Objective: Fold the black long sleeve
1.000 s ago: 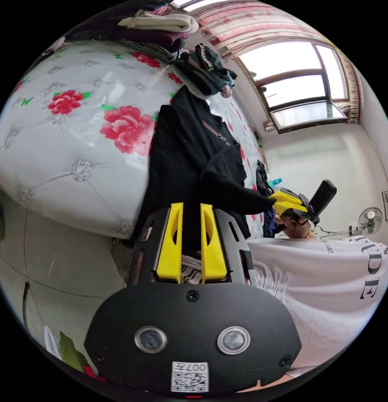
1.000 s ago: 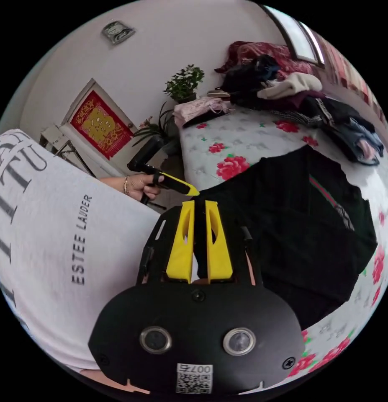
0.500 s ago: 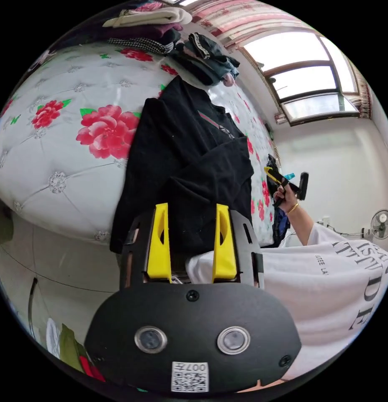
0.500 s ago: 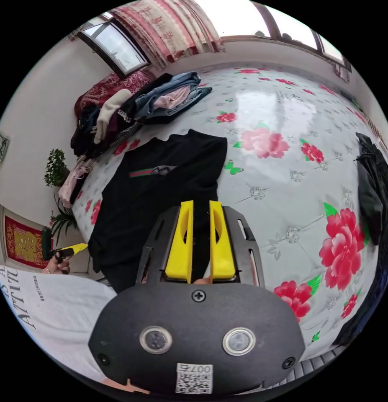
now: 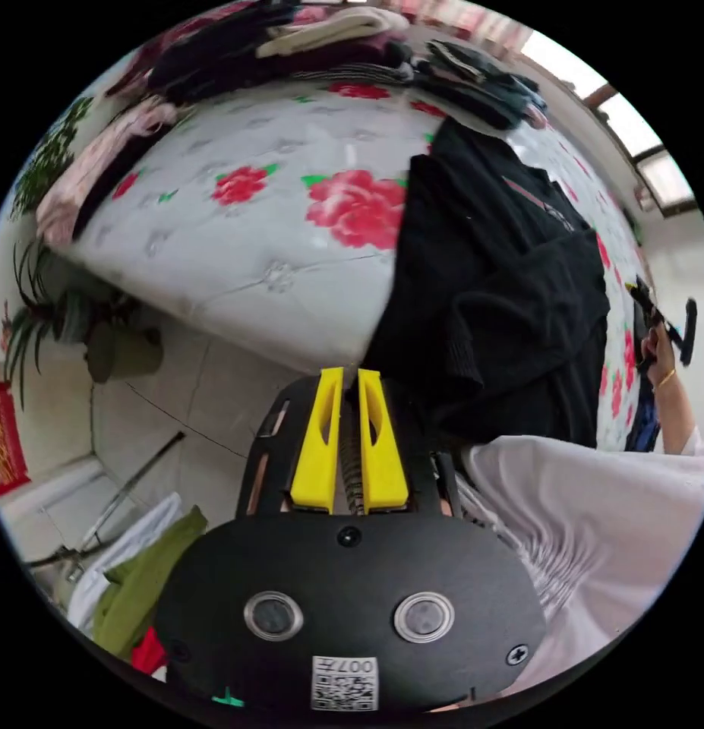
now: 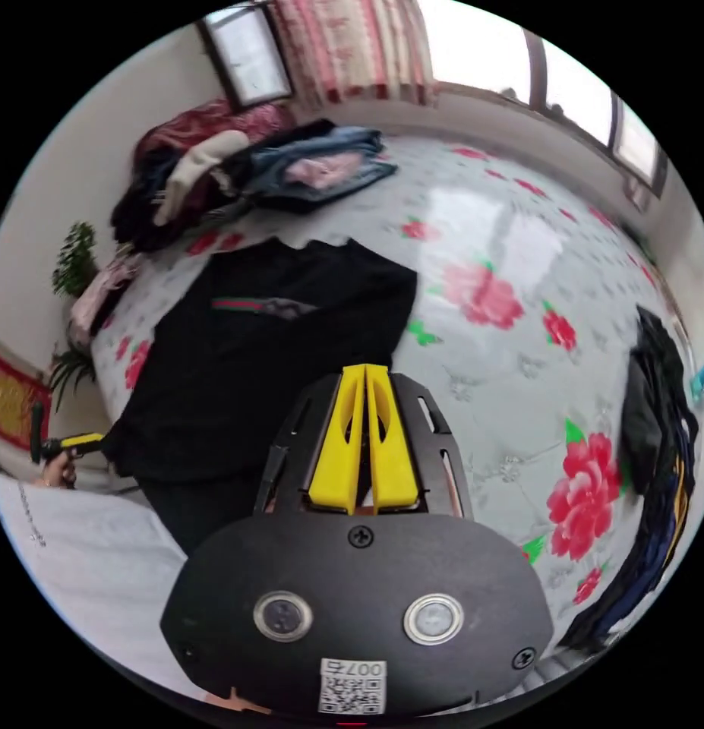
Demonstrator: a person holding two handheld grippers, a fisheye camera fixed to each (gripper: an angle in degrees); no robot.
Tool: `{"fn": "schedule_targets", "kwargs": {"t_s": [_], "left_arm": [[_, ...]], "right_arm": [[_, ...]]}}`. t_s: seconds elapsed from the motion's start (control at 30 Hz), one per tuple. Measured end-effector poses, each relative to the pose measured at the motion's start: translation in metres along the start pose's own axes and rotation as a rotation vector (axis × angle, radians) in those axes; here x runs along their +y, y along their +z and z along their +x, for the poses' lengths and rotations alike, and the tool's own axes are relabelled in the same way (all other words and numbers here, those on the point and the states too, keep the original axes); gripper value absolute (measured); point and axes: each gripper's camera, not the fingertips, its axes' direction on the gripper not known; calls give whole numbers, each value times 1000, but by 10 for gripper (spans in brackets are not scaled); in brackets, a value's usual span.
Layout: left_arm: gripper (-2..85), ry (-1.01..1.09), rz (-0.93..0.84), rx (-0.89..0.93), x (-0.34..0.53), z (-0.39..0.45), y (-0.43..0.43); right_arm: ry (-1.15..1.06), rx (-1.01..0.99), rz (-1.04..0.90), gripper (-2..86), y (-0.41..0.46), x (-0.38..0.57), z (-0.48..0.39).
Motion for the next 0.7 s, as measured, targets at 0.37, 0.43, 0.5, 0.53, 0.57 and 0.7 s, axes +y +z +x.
{"fn": "schedule_targets", "kwargs": {"t_s": [0.37, 0.43, 0.5, 0.53, 0.57, 0.7], "left_arm": [[131, 6, -54, 303, 6, -50, 33], [135, 139, -78, 242, -1, -45, 38], [139, 244, -89, 198, -6, -39, 42], [141, 305, -102, 187, -11, -35, 45], [142, 332, -108, 184, -13, -33, 47], [146, 435, -217, 190, -30, -27, 63]], "right_arm": [[-677, -505, -326, -3, 92, 7, -296], [-707, -490, -417, -3, 118, 7, -319], [-732, -489, -483, -3, 137, 12, -334], [-744, -475, -525, -2, 147, 16, -340], [-715, -477, -500, -2, 146, 16, -338], [-542, -545, -548, -1, 144, 16, -313]]}}
